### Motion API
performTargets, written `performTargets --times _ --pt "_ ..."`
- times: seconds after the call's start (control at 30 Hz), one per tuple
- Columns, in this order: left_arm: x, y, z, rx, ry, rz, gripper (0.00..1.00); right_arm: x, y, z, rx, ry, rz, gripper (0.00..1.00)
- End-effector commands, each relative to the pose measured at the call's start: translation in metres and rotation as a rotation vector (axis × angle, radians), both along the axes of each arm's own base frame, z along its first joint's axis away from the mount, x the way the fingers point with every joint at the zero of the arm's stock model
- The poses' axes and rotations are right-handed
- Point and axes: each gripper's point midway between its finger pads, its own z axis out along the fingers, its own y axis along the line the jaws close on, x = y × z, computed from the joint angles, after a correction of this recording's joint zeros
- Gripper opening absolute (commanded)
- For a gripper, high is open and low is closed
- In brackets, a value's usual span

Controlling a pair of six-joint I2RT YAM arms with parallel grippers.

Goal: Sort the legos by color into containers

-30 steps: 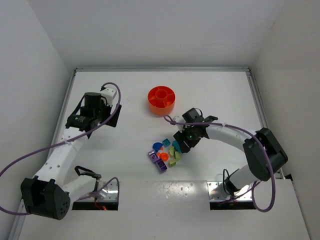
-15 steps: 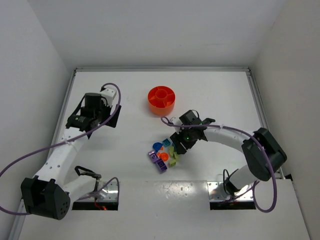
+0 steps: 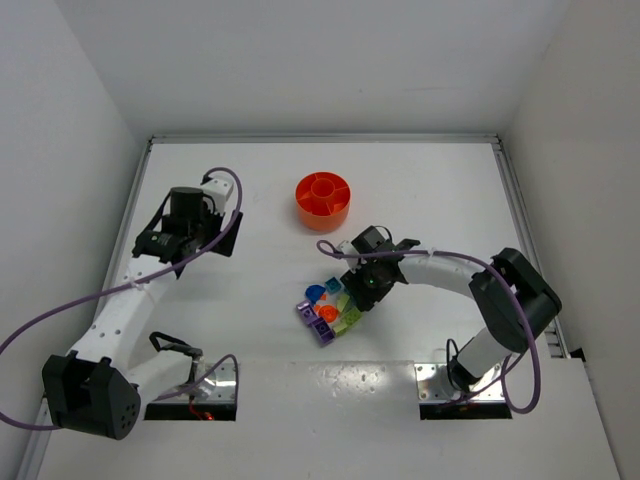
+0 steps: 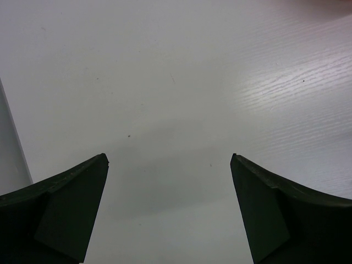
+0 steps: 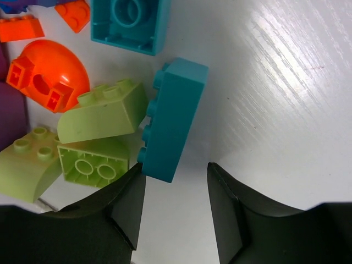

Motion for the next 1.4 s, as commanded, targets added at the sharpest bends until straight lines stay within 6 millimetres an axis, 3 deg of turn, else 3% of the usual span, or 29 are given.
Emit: performTargets --times 0.0,0.27,0.7,0.73,0.77,0.9,1.03,1.2,1.37 --pt "0.002 -0.001 0.0 0.002 -0.018 0.002 1.0 0.017 0.005 0.009 0.002 -0.052 -0.05 0.48" --pt "0.005 -0.002 -0.001 0.002 -0.018 0.002 1.0 0.03 0.016 0.018 0.036 -0.083 -0.059 0.45" --pt "0.003 0.0 -0.005 0.009 -0.01 0.009 1.0 0.037 0.023 0.015 0.029 -0.077 -0.027 0.46" --pt "0.003 0.0 -0.005 0.009 -0.01 0.009 1.0 0.037 0.023 0.012 0.023 -0.07 -0.027 0.45" --pt "0.003 0.001 -0.004 0.016 -0.01 0.003 1.0 0.041 0.024 0.015 0.024 -0.084 -0.03 0.36" --pt "0.003 0.001 -0.004 0.016 -0.01 0.003 1.0 0.041 0.022 0.011 0.008 -0.083 -0.034 0.18" --pt "0.002 0.001 -0.008 0.018 -0.001 0.003 1.0 0.039 0.022 0.029 0.041 -0.084 -0.011 0.1" --pt "0.002 0.001 -0.011 0.018 -0.001 0.003 1.0 0.03 0.029 0.083 0.138 -0.128 0.087 0.0" --pt "0.003 -0.001 -0.009 0.01 -0.009 -0.005 1.0 0.029 0.035 0.118 0.181 -0.119 0.123 0.0"
